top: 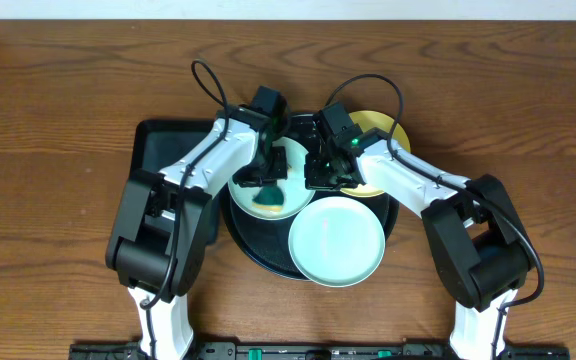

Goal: Clean dirty plates on tray and stack at the side
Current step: 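Scrub the mint-green plate with the sponge while right gripper holds it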

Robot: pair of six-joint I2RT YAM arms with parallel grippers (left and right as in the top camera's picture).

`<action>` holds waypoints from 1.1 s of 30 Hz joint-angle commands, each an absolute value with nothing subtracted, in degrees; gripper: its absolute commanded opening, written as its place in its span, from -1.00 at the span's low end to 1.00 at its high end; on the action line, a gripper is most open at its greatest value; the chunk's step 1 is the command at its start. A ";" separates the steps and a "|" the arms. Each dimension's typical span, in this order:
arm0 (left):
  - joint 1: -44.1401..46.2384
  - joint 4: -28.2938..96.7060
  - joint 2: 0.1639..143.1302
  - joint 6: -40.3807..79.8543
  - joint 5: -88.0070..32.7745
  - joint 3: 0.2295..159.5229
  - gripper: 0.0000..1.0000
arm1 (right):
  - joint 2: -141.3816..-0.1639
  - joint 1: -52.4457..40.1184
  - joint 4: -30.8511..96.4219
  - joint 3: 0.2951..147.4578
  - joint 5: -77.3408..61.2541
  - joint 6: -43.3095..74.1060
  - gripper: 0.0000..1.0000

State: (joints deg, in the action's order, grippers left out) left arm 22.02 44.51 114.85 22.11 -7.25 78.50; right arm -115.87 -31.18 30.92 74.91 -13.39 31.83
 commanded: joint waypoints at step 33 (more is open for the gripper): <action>21.85 46.33 116.27 27.33 13.37 80.71 -0.86 | -116.92 -27.86 34.24 75.31 -11.40 29.71 -0.98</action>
State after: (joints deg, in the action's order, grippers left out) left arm 22.68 45.52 114.76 25.08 8.95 79.79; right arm -115.87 -28.95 33.32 75.37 -16.08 31.16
